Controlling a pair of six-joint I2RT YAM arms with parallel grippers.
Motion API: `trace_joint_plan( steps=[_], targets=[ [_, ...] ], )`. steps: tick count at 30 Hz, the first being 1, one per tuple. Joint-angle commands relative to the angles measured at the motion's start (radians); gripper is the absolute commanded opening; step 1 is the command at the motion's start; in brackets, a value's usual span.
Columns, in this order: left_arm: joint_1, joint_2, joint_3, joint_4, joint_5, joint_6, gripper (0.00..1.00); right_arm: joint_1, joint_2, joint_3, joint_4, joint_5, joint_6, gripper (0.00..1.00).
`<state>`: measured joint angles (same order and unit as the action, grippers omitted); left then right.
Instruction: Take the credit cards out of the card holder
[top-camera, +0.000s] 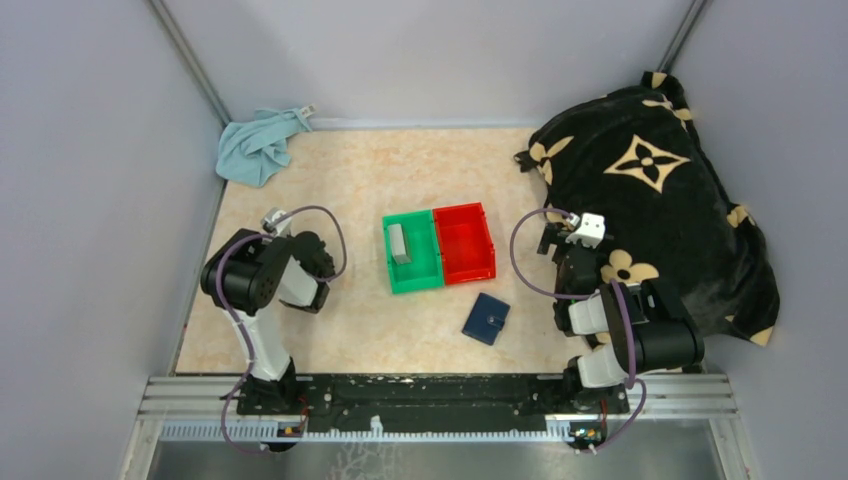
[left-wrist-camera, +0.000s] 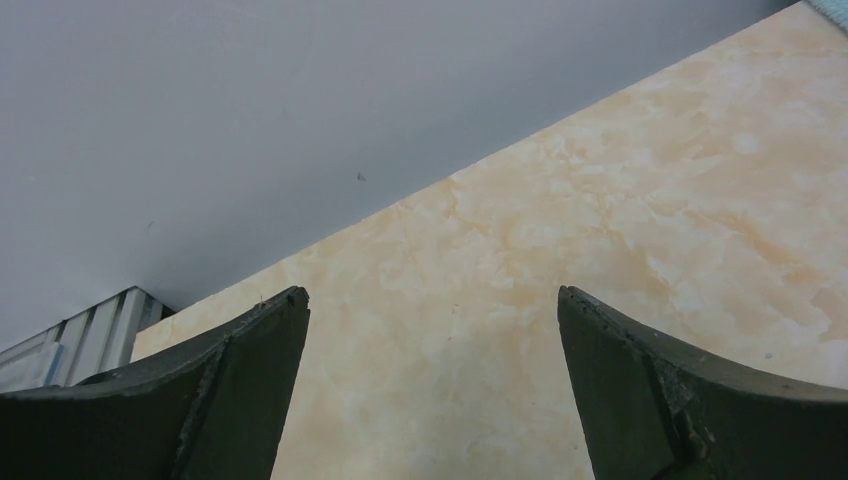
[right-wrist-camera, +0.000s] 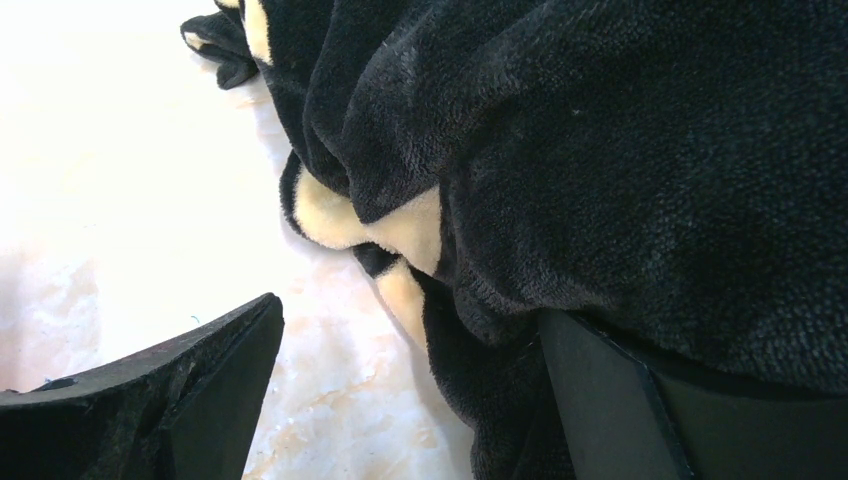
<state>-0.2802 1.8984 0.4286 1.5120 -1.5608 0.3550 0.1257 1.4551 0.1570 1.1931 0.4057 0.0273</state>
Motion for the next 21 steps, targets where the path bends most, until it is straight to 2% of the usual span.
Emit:
trace_joint_plan(
  steps=[1,4,7,11,15,17,19,21],
  targets=[
    [-0.009,-0.076,-0.033,0.278,-0.049,0.000,0.99,-0.020,0.001,0.016,0.059,-0.007,-0.002,0.99],
    [-0.016,-0.137,0.074,0.278,-0.049,0.241,0.99,0.017,-0.083,-0.022,0.067,-0.001,-0.055,0.99],
    [-0.114,-0.237,0.120,0.279,-0.046,0.377,0.99,0.103,-0.357,0.051,-0.225,0.019,-0.101,0.99],
    [-0.301,-0.412,0.130,0.277,-0.044,0.465,1.00,0.112,-0.539,0.257,-0.635,-0.196,0.094,0.99],
    [-0.471,-0.601,0.115,0.278,-0.047,0.567,1.00,0.113,-0.541,0.469,-1.021,-0.264,0.289,0.99],
    [-0.571,-0.685,0.104,0.254,-0.045,0.615,0.99,0.123,-0.498,0.549,-1.161,-0.311,0.302,0.99],
    [-0.644,-0.751,0.107,0.134,-0.044,0.622,0.99,0.184,-0.453,0.609,-1.276,-0.253,0.301,0.99],
    [-0.698,-0.802,0.114,-0.001,-0.046,0.607,0.99,0.255,-0.416,0.651,-1.306,-0.217,0.282,0.99]
  ],
)
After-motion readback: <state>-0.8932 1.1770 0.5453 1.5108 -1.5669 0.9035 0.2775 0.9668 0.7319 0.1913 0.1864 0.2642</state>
